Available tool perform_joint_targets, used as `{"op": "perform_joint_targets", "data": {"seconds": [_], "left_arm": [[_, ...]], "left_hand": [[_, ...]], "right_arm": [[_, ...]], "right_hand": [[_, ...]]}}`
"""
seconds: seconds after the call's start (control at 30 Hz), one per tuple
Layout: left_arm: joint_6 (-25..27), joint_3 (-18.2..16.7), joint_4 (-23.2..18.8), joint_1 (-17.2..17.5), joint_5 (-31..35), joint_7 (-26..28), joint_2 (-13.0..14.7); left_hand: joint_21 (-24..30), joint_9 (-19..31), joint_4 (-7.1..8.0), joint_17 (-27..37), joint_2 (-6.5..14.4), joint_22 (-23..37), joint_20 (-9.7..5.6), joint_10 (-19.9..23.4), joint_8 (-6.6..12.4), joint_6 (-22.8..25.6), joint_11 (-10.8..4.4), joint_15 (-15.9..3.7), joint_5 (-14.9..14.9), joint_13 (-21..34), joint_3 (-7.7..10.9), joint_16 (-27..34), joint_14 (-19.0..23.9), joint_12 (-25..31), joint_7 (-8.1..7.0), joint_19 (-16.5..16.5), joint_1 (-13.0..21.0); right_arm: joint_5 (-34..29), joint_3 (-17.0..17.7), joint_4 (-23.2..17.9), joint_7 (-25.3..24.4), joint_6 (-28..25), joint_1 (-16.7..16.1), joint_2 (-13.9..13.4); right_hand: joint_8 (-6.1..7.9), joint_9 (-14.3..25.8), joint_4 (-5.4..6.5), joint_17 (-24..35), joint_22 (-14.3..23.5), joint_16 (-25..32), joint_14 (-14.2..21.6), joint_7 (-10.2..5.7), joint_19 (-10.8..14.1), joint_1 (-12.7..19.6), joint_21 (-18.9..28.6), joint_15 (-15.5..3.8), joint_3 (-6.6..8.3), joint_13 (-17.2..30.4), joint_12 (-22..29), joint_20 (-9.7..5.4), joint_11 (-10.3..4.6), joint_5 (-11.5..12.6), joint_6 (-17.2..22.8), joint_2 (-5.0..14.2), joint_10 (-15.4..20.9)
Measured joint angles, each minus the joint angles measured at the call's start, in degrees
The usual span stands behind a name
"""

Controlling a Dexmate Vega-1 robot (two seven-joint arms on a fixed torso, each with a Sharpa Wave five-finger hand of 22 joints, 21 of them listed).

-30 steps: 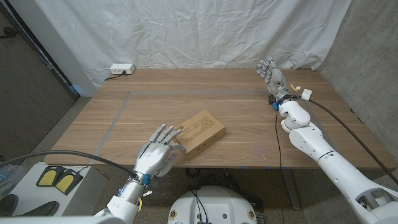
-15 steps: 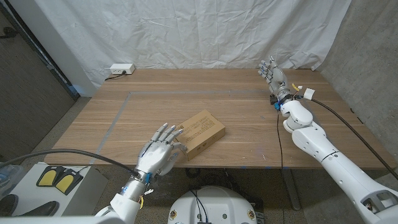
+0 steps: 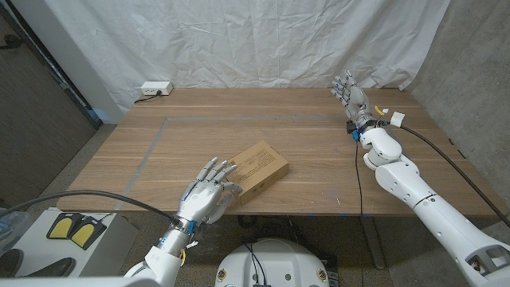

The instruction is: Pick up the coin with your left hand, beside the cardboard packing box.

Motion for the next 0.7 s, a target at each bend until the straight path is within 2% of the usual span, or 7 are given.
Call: {"op": "perform_joint_targets", "data": {"seconds": [0.13, 0.6, 0.7], "left_arm": [[-0.35, 0.31, 0.52, -0.54, -0.45, 0.34, 0.01], [-2.56, 1.64, 2.66, -3.27, -2.68, 1.54, 0.14], [-2.85, 1.87, 2.97, -3.65, -2.93, 1.71, 0.08]], "left_hand": [[0.00, 0.00, 0.00, 0.00, 0.00, 0.00, 0.00, 0.00, 0.00, 0.31, -0.01, 0.00, 0.00, 0.00, 0.00, 0.00, 0.00, 0.00, 0.31, 0.00, 0.00], [0.00, -0.01, 0.25, -0.01, 0.00, 0.00, 0.00, 0.51, 0.00, 0.61, -0.13, -0.27, 0.00, 0.00, -0.25, 0.00, 0.34, -0.22, -0.01, 0.00, 0.00], [0.00, -0.01, 0.25, -0.01, 0.00, 0.00, 0.00, 0.96, 0.00, 1.37, -0.10, -0.13, 0.00, -0.01, -0.25, 0.00, 0.50, -0.20, 0.51, 0.00, 0.00]], "right_arm": [[-0.13, 0.01, -0.32, -0.25, -0.30, -0.04, -0.06], [-0.77, 0.01, -1.35, -1.31, -1.20, 0.01, -0.18], [-0.81, 0.01, -1.46, -1.46, -1.25, 0.01, -0.19]], "right_hand": [[0.00, 0.00, 0.00, 0.00, 0.00, 0.00, 0.00, 0.00, 0.00, 0.00, 0.00, 0.00, 0.00, 0.00, 0.00, 0.00, 0.00, 0.00, 0.00, 0.00, 0.00], [0.00, 0.00, 0.00, 0.00, 0.00, 0.00, 0.00, 0.00, -0.01, 0.00, -0.21, 0.00, 0.00, 0.00, 0.00, 0.00, 0.00, 0.00, 0.00, 0.00, 0.00], [0.00, 0.00, 0.00, 0.00, 0.00, 0.00, 0.00, 0.00, -0.01, 0.00, -0.21, 0.00, 0.01, 0.00, 0.00, 0.00, 0.00, 0.00, 0.00, 0.00, 0.00]]}}
